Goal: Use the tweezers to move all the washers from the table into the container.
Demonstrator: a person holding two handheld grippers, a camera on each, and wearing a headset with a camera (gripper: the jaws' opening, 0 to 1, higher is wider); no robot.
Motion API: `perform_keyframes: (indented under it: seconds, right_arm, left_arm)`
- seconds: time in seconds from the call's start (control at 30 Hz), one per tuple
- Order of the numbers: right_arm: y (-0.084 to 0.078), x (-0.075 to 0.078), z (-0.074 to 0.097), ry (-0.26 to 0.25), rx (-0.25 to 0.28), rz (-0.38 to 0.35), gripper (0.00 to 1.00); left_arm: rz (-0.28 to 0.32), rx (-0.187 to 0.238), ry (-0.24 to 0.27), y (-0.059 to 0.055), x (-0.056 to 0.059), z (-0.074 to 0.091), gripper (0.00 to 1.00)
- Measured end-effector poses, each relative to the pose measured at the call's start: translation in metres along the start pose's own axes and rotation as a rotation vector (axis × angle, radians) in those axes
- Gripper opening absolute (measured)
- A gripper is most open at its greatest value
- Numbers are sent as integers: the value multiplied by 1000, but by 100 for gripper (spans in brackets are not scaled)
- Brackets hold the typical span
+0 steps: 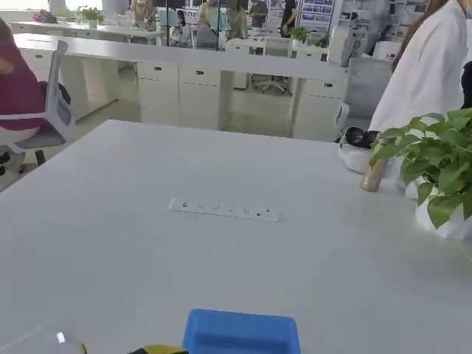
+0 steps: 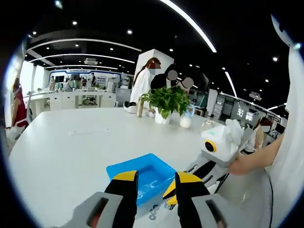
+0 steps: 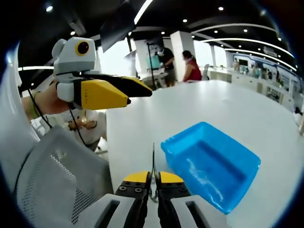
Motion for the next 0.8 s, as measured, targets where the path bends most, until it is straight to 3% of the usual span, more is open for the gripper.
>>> perform_keyframes:
  seconds: [0.17,0.23,0.43,0.53,0.57,0.67,0.8]
  right_arm:
    - [8,6,21,-35,27,-2,2]
    - [11,9,31,-47,36,-9,2]
    - [16,21,52,-91,61,-26,3]
    - [18,27,61,-114,71,-35,3]
    - [20,28,65,-119,74,-43,3]
    - [22,32,74,-134,86,-68,3]
    - [29,38,85,-151,108,-81,3]
  left_arm:
    - [33,65,50,3,1,1,44]
    - [29,71,79,2,1,-1,50]
    - [35,69,97,-2,4,-6,71]
    - [36,74,113,-5,5,-8,75]
    - [62,80,124,-6,4,-8,75]
    - [105,126,121,-4,4,-8,79]
    - [50,136,184,-2,2,-6,86]
Point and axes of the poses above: the centre of the closed fingertips' face, and the gripper's own axes: z roughly backward along the fingers, x roughly to its right, y roughly out of its top, the point moved 6 cm from there along z, roughly backward along the fingers, and after that the axes turned 14 degrees about -x, right-handed, at the moved point
